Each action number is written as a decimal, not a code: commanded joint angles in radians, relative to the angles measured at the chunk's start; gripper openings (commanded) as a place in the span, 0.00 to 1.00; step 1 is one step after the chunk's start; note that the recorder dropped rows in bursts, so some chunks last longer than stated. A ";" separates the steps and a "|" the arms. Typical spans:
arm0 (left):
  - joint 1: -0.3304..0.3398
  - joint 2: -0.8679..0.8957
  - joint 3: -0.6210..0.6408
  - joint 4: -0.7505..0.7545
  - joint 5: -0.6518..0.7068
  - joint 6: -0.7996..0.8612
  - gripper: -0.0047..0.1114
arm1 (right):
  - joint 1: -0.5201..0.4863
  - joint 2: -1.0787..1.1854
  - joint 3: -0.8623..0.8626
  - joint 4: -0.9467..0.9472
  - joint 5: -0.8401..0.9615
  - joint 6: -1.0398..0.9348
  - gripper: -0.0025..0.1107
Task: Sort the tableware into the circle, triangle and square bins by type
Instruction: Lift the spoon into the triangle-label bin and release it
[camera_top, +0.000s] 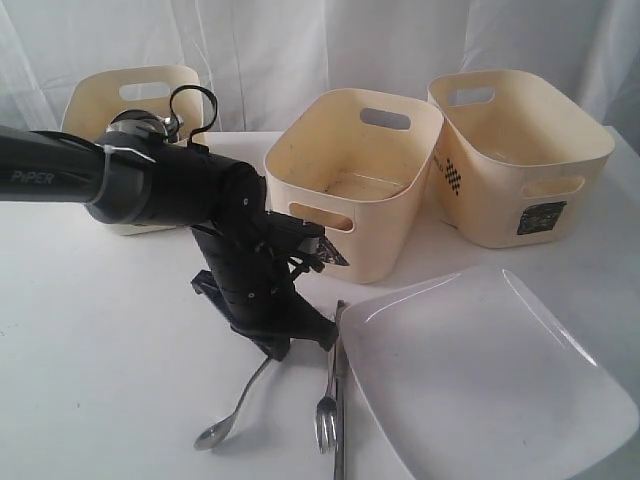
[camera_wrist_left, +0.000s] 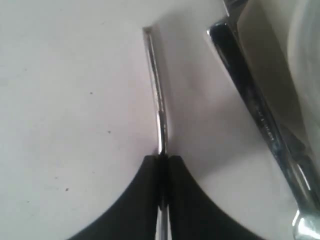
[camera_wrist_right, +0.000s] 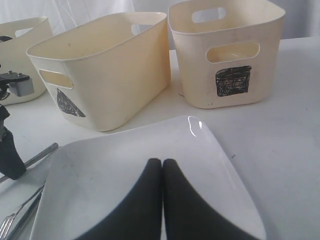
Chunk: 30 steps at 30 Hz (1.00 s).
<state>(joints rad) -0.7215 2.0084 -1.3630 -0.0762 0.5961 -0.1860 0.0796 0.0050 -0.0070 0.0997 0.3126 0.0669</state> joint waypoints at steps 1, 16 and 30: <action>0.001 0.026 -0.004 0.049 0.110 0.002 0.04 | 0.002 -0.005 0.007 0.002 -0.014 -0.004 0.02; 0.001 -0.297 -0.013 0.050 0.139 0.078 0.04 | 0.002 -0.005 0.007 0.002 -0.014 -0.004 0.02; 0.001 -0.376 -0.013 -0.007 -0.530 0.141 0.04 | 0.002 -0.005 0.007 0.002 -0.014 -0.004 0.02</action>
<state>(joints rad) -0.7215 1.6255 -1.3766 -0.0662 0.2024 -0.0556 0.0796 0.0050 -0.0070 0.0997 0.3126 0.0669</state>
